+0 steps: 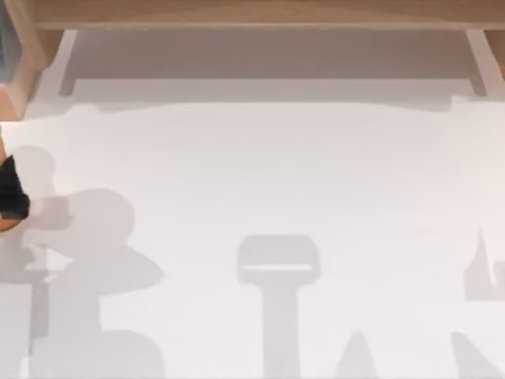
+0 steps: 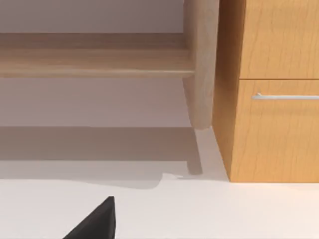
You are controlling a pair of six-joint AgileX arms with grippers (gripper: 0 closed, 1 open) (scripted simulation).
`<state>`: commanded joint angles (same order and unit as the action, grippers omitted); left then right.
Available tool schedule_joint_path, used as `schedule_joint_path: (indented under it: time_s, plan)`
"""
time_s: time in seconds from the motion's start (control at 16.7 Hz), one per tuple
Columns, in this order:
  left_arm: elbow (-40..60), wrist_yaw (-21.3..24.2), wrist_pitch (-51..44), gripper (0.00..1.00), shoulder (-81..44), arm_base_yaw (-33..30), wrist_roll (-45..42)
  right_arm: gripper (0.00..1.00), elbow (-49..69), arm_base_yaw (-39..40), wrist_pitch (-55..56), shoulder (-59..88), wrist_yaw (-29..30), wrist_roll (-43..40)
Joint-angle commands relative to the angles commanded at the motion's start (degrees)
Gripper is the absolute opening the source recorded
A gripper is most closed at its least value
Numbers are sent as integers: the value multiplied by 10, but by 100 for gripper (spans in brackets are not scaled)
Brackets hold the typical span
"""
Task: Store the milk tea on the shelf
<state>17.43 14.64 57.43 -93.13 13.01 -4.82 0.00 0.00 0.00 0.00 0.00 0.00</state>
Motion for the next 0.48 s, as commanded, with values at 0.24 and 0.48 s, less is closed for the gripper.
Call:
schedule_joint_path:
  time_s: [0.24, 0.48]
  plan:
    - [31, -8, -7, 0, 9, -18, 14, 100, 0, 0, 0, 0, 0, 0]
    - [110, -37, -84, 0, -17, -86, 56, 100, 0, 0, 0, 0, 0, 0]
